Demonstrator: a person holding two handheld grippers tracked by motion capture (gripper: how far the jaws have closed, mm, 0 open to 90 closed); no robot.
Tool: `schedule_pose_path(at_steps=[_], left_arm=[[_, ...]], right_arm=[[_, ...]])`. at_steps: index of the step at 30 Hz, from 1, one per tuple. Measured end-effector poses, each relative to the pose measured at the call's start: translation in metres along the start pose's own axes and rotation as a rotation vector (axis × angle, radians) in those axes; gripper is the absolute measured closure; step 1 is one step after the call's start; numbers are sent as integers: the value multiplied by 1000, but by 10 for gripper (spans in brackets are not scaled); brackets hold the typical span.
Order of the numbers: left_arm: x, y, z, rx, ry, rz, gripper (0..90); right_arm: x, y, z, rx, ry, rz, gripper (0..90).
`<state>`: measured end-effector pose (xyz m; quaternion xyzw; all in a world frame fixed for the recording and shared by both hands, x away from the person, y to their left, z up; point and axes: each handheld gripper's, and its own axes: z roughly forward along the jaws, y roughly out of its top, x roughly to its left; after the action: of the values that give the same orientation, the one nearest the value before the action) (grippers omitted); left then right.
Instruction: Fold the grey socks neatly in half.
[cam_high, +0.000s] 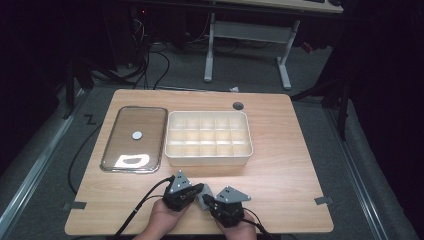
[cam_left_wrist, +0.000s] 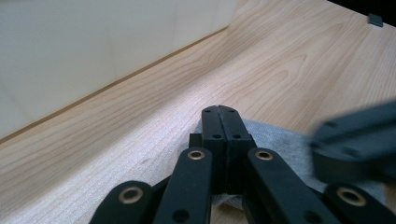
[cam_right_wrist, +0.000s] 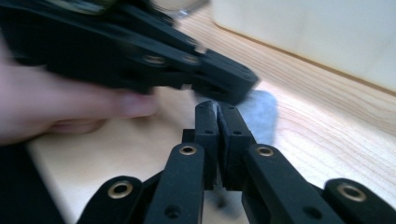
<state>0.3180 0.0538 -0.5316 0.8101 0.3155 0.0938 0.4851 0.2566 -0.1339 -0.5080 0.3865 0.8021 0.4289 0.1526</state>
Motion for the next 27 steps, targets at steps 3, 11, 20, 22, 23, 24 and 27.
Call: schedule_pose_path(at_steps=[3, 11, 20, 22, 23, 24, 27], left_arm=[[0, 0, 1, 5, -9, 1, 900], [2, 1, 2, 21, -12, -19, 900], [1, 0, 1, 9, -5, -10, 900], [1, 0, 0, 8, -2, -11, 900], [1, 0, 0, 8, -3, -13, 900], [1, 0, 0, 8, -7, -12, 900], [1, 0, 0, 9, -15, -12, 900]], right_arm=[[4, -12, 3, 75, -14, -8, 900], [4, -24, 7, 45, 2, 18, 900], [4, -15, 0, 43, -4, 7, 869], [2, -8, -2, 42, -27, -3, 839], [0, -4, -3, 46, -41, -4, 825], [-3, 0, -3, 51, -51, 3, 806], [-11, 9, -1, 76, -57, 31, 704]])
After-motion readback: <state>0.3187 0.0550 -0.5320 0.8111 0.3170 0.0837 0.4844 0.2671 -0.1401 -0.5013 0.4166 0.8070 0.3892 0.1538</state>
